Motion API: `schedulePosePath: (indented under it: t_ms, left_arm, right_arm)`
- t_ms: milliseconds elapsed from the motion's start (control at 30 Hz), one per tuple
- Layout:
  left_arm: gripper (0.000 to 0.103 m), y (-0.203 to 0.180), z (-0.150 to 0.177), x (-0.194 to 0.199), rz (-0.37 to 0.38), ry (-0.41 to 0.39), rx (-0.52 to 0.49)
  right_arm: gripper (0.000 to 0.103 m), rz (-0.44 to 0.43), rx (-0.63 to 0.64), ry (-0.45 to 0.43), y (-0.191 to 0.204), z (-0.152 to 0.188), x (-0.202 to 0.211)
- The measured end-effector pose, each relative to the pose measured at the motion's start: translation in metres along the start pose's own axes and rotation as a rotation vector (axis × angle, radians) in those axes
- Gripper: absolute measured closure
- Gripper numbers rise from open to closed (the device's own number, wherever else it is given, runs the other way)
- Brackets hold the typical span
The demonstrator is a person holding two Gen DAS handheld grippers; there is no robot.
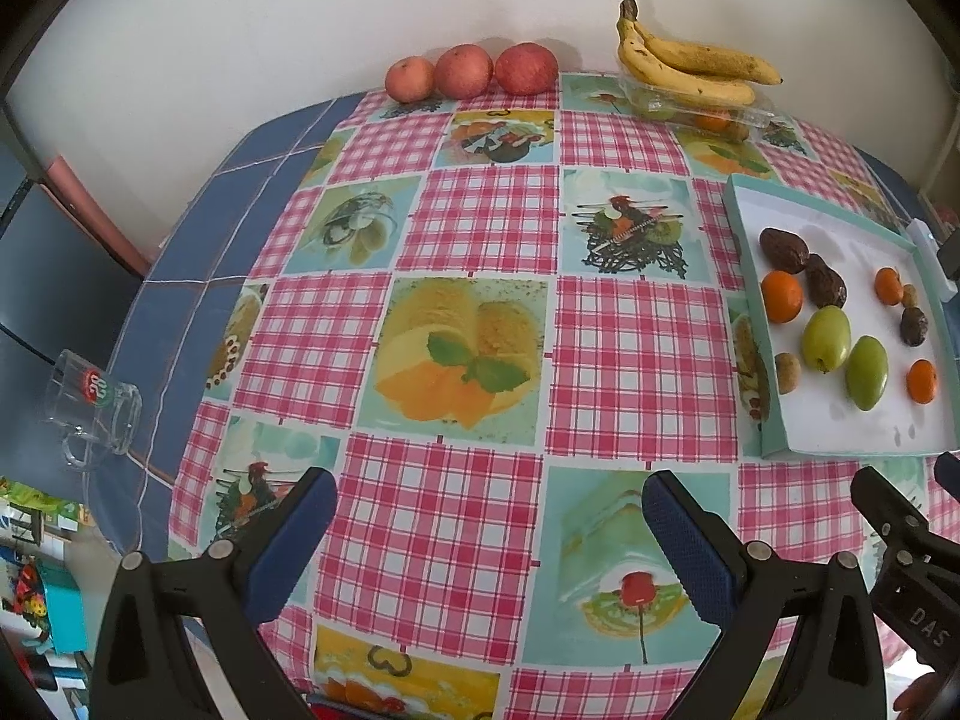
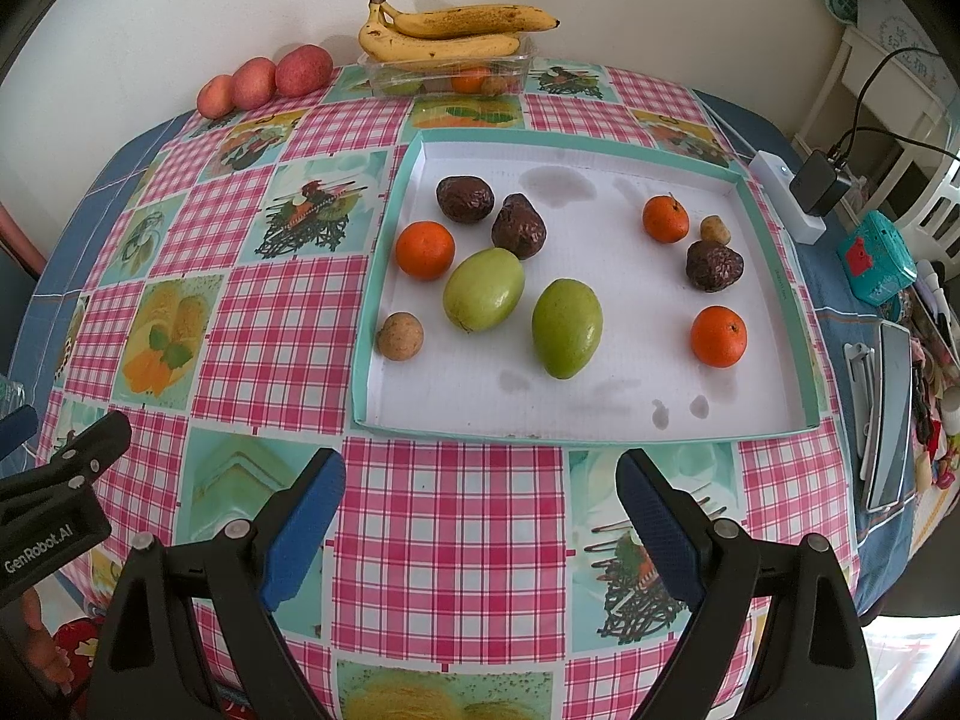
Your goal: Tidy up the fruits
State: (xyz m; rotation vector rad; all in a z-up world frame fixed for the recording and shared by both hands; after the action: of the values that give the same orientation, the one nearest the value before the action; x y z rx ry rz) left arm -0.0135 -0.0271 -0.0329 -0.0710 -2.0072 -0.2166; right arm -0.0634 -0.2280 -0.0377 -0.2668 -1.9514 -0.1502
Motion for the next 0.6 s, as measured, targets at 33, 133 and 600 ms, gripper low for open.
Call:
schedulePosePath:
  t_ms: [33,133,600]
  left_arm:
    - [0.0,0.0002,0.0,0.0004,-0.001,-0.002,0.001]
    - [0.0,0.0011,-0.0001,0.0014,-0.009,-0.004,0.002]
    - [0.0,0.0048,0.0018,0.0026,-0.03,0.002,0.019]
  right_arm:
    - [0.011,0.0,0.0,0.0,0.0,0.0,0.0]
    - [0.011,0.0,0.0,0.0,0.0,0.0001,0.0]
    - [0.011,-0.003,0.0,0.0,-0.0008,0.0013,-0.0005]
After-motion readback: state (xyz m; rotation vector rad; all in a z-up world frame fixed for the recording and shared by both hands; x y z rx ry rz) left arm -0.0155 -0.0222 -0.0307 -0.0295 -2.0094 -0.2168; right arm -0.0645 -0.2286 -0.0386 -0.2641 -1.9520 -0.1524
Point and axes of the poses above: each gripper's, at about its wrist camera, not at the fingertips, and x roughly against the way its jaws point, y to its left, z to its underside, the point moved 4 cm from there along -x, roughly the way its jaws point, and after that the axes turned 1 degree about -y, right-handed, at the moved point
